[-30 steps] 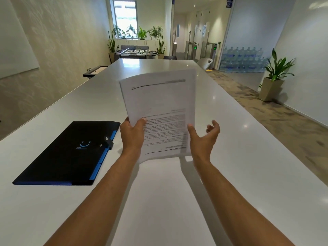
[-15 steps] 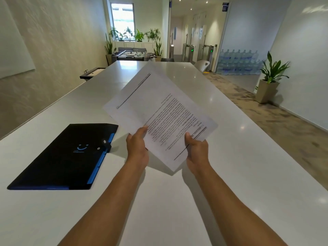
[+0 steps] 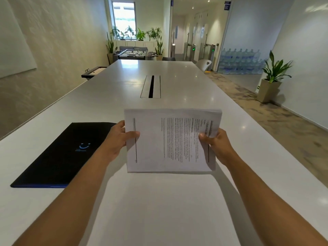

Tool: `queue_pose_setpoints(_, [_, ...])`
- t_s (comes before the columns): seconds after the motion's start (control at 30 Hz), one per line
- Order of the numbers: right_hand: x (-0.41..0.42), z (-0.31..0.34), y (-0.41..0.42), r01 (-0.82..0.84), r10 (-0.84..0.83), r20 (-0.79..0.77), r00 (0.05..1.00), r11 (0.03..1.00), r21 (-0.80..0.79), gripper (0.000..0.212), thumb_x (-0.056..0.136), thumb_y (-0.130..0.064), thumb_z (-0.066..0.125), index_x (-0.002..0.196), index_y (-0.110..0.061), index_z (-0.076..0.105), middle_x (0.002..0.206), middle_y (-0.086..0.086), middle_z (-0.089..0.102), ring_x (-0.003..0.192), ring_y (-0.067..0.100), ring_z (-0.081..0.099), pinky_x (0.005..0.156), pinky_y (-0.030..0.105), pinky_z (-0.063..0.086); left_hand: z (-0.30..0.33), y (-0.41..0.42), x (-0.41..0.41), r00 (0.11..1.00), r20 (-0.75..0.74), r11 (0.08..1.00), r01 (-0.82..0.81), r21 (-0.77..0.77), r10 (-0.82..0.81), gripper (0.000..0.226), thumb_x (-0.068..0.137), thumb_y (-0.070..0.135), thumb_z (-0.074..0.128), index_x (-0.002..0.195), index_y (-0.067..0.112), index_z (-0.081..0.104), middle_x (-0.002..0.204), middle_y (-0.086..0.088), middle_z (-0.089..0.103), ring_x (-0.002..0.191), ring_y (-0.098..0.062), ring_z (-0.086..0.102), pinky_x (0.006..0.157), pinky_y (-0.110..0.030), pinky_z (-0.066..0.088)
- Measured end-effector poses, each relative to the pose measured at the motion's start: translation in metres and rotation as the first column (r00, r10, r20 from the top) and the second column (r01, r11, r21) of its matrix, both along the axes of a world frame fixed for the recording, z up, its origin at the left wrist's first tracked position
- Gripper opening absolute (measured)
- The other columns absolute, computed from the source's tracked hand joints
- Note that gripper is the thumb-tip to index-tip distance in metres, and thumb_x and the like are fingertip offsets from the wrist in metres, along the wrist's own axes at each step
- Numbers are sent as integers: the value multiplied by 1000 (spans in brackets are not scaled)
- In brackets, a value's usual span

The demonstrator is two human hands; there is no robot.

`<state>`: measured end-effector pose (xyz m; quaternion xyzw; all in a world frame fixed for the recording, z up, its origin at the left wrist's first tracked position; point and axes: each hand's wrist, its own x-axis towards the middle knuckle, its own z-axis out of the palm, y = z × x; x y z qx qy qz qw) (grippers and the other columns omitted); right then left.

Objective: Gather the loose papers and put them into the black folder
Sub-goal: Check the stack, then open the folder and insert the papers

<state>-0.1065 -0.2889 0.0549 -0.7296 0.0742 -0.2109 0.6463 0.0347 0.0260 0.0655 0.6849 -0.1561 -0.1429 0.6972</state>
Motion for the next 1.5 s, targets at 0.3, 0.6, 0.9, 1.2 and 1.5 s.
queue_pose_setpoints(0.3, [12, 14, 16, 37, -54, 191, 980, 995, 90, 32, 83, -1, 70, 108, -20, 66, 104, -3, 75, 97, 21, 71, 72, 29, 60, 23, -22, -17, 901, 314, 954, -289, -78, 299, 36, 89, 9, 67, 121, 20, 52, 113, 1, 64, 102, -10, 61, 82, -28, 51])
queue_pose_setpoints(0.6, [5, -13, 15, 46, -59, 71, 996, 984, 171, 27, 67, -8, 67, 94, -14, 69, 98, 5, 74, 93, 31, 69, 78, 47, 57, -15, -18, -25, 927, 153, 939, -341, -33, 342, 46, 81, 0, 71, 118, 18, 51, 110, 0, 63, 100, -13, 60, 83, -32, 50])
queue_pose_setpoints(0.9, [9, 6, 24, 81, -90, 129, 988, 994, 69, 35, 74, -3, 67, 97, -30, 67, 94, -15, 74, 91, 12, 71, 65, 24, 59, 2, -24, -23, 897, 248, 931, -358, -74, 365, 38, 85, 4, 69, 114, 22, 53, 106, 6, 63, 98, -10, 61, 74, -23, 49])
queue_pose_setpoints(1.2, [10, -29, 26, 126, -125, -27, 992, 990, 65, 39, 83, -2, 69, 103, -35, 64, 103, -17, 71, 94, 7, 67, 66, 22, 53, -33, -27, -33, 925, 191, 943, -332, -12, 328, 45, 89, 20, 69, 131, 19, 51, 123, 0, 61, 109, -18, 59, 90, -36, 51])
queue_pose_setpoints(1.5, [18, -32, 26, 333, -325, -91, 941, 940, 78, 52, 85, -27, 75, 128, -20, 46, 120, 1, 63, 105, 20, 64, 82, 30, 52, -25, -29, -25, 904, 123, 910, -395, -126, 410, 41, 90, 9, 65, 127, 22, 55, 110, 12, 65, 90, 5, 65, 61, -11, 52])
